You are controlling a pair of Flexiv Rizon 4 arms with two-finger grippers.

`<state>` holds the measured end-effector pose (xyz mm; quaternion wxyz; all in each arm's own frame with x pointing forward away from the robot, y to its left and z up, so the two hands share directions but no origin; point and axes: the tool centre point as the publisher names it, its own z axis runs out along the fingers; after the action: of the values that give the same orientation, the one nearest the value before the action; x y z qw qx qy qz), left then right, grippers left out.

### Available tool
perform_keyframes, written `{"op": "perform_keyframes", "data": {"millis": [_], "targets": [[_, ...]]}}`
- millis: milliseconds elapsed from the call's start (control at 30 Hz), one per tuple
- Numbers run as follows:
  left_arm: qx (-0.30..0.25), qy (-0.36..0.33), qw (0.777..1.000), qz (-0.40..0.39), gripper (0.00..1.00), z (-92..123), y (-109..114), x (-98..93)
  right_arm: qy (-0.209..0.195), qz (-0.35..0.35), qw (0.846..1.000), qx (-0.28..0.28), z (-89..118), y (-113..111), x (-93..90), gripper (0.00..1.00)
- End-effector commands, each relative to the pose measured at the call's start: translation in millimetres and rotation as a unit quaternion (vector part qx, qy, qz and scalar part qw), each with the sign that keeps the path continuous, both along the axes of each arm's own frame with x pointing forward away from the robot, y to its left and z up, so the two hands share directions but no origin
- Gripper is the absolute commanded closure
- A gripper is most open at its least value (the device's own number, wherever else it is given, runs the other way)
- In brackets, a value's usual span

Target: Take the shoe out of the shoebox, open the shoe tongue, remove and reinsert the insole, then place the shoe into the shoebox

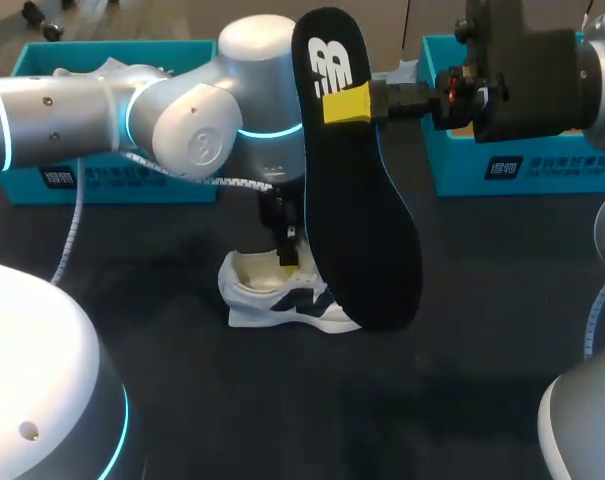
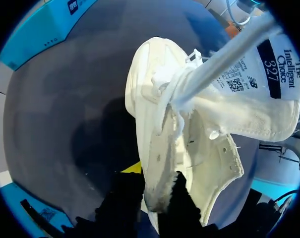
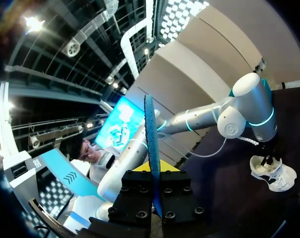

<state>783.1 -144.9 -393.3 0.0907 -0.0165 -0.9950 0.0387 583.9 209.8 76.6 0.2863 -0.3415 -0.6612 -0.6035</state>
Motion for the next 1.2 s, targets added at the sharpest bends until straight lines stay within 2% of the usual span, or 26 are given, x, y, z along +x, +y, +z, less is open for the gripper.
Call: {"op": "perform_keyframes", "data": {"millis": [33, 233, 333, 533, 667, 733, 1033, 1067, 1133, 1200], "targets": [[0.000, 0.010, 1.000, -0.010, 1.00, 4, 0, 1.6, -0.010, -0.079, 0.995, 0.058, 0, 4, -9.6, 1.00], [-0.003, 0.034, 0.998, -0.059, 1.00, 17, 2, 4.0, -0.010, -0.079, 0.995, 0.058, 0, 4, -9.6, 1.00], [0.001, 0.076, 0.992, -0.103, 1.00, 22, 2, 5.9, -0.010, -0.079, 0.995, 0.058, 0, 4, -9.6, 1.00], [-0.001, 0.128, 0.964, -0.232, 1.00, 27, 1, 9.7, -0.010, -0.079, 0.995, 0.058, 0, 4, -9.6, 1.00], [-0.001, 0.105, 0.922, -0.372, 1.00, 32, 3, 4.5, -0.010, -0.079, 0.995, 0.058, 0, 4, -9.6, 1.00], [-0.008, 0.097, 0.903, -0.418, 1.00, 34, 3, 5.3, -0.010, -0.079, 0.995, 0.058, 0, 4, -9.6, 1.00], [-0.034, 0.048, 0.839, -0.541, 1.00, 47, -5, 17.8, -0.010, -0.079, 0.995, 0.058, 0, 4, -9.6, 1.00], [-0.037, 0.044, 0.827, -0.559, 1.00, 49, -5, 17.5, -0.010, -0.079, 0.995, 0.058, 0, 4, -9.6, 1.00], [-0.033, 0.016, 0.788, -0.615, 1.00, 49, -4, 11.5, -0.010, -0.079, 0.995, 0.058, 0, 4, -9.6, 1.00], [-0.017, 0.000, 0.768, -0.641, 1.00, 50, -4, 9.3, -0.010, -0.079, 0.995, 0.058, 0, 4, -9.6, 1.00]]}}
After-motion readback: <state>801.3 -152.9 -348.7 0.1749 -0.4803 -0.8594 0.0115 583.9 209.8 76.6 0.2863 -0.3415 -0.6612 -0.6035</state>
